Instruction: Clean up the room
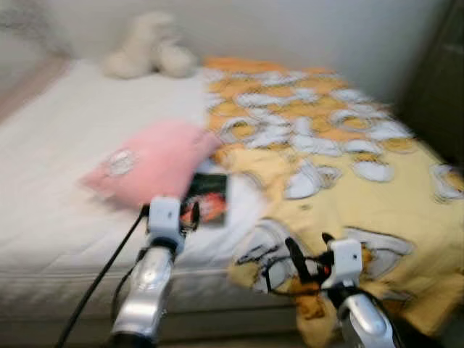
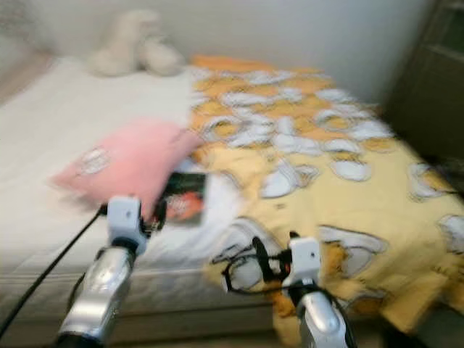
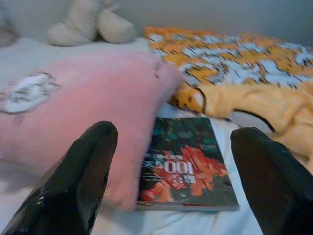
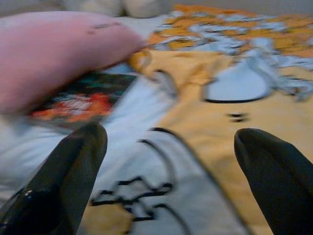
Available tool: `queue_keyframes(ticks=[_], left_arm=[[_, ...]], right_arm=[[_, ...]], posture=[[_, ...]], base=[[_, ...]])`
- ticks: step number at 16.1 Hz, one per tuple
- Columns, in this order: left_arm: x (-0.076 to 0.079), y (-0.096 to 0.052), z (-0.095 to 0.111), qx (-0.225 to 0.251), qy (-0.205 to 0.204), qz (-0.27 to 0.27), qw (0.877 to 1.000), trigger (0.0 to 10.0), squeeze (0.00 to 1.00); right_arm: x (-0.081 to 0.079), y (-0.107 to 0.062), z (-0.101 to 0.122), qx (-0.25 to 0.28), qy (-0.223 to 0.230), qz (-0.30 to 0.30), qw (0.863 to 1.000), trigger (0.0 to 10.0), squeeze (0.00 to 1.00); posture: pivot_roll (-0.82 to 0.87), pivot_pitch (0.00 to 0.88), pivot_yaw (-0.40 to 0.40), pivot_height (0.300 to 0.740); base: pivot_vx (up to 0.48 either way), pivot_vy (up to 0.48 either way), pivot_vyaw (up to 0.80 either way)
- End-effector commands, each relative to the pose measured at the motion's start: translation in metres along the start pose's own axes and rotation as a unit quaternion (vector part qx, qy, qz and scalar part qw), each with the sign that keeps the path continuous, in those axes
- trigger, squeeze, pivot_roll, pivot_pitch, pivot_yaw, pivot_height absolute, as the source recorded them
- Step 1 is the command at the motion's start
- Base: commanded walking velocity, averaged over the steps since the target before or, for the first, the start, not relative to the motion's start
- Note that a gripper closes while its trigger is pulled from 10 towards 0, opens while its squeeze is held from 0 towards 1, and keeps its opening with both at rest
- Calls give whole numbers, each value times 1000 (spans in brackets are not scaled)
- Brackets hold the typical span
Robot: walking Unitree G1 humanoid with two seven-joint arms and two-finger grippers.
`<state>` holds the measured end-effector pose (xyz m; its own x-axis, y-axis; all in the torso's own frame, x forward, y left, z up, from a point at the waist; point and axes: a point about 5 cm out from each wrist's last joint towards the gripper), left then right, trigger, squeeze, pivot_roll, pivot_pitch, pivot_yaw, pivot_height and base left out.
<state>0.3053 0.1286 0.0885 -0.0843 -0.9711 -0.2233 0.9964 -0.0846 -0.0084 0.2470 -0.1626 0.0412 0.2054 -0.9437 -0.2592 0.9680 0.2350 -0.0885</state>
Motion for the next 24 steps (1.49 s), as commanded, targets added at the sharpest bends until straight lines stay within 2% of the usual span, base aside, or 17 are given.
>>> queue_keyframes(ticks=[1,3,5,8,9,11,14,15,17,18,20,24], left_arm=[[3,1,0,-5,-9,1,1000,10000,0],[3,-2,-1,-4,-7,0,1000,10000,0],[6,-3,-3,-5,-3,-5,1000,10000,0],[4,5,4,15,11,-10,1000,10000,0],[6,7,10,36,-18,-29,999,10000,0],[1,10,14,44,-22,-27,998,10000,0],[-4,14,13,41,-15,-21,999,10000,0],[-3,16,16,48,-22,-22,998,10000,0],[-2,19,19,41,-69,-14,997,10000,0],[-3,20,20,42,-72,-11,996,10000,0],[-4,21,22,52,-57,-12,997,10000,0],[-8,23,25,65,-39,-15,997,10000,0]], right_arm=[[-3,-2,0,7,25,-1,1000,10000,0],[-6,-5,-1,7,30,1,1000,10000,0],[-1,-6,-1,7,22,-15,1000,10000,0],[4,-3,4,15,4,-38,999,10000,0],[8,-3,9,35,0,-58,998,10000,0],[17,-5,16,64,8,-105,992,10000,0],[10,-6,11,56,12,-97,994,10000,0],[8,-6,8,51,12,-94,994,10000,0],[7,-6,8,48,8,-88,995,10000,0],[6,-5,8,45,5,-83,995,10000,0],[6,-2,7,35,-11,-81,996,10000,0],[6,0,9,42,-9,-79,996,10000,0]], posture=[[88,0,-27,740],[79,0,-27,740],[75,0,-28,740],[71,0,-28,740],[71,0,-26,740],[69,0,-24,740],[55,0,-19,740],[54,0,-19,740],[58,0,-23,740],[59,0,-26,740],[63,0,-33,740],[69,0,-28,740]], base=[[0,480,494],[0,480,475],[0,480,466],[0,0,0],[0,0,0],[405,0,0],[480,0,0],[480,0,0],[480,0,0],[480,0,0],[480,0,0],[480,0,0]])
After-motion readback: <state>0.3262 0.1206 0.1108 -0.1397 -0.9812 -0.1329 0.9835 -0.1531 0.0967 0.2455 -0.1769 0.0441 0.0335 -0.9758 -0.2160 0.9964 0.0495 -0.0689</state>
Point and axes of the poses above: a point about 5 cm out from each wrist's last joint towards the gripper, its own y axis pointing out of the wrist towards the gripper, its own z axis along the axis of the wrist's last joint, x = y × z, and after that the axes turned 11 degrees about y, right-handed
